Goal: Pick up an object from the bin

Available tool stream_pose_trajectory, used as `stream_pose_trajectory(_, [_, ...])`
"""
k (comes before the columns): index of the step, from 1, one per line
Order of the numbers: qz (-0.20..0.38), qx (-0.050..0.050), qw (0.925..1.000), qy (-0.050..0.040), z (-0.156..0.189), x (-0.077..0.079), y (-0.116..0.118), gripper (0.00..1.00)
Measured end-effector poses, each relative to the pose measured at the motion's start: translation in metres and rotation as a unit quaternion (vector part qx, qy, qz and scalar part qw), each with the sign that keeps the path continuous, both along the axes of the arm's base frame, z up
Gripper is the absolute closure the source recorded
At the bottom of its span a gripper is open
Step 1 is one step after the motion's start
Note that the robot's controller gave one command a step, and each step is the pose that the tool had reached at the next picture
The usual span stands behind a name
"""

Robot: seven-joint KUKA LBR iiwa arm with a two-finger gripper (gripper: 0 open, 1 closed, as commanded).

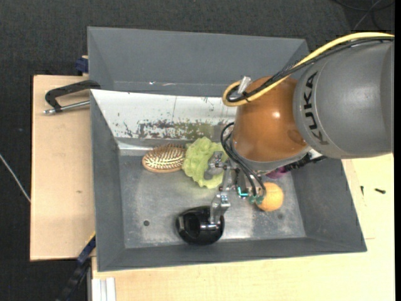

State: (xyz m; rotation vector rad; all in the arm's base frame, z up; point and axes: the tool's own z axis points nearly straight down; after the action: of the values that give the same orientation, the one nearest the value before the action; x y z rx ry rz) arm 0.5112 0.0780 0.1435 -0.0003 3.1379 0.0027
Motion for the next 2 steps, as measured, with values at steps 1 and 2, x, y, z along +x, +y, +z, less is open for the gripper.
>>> stream_pose_trajectory(1, [0.000,0.000,1.0000,-0.0009,0.001,0.000,0.000,0.00])
stream_pose_trajectory(2, [0.035,0.003,0.9994,-0.0004,-0.057,0.073,0.005,0.00])
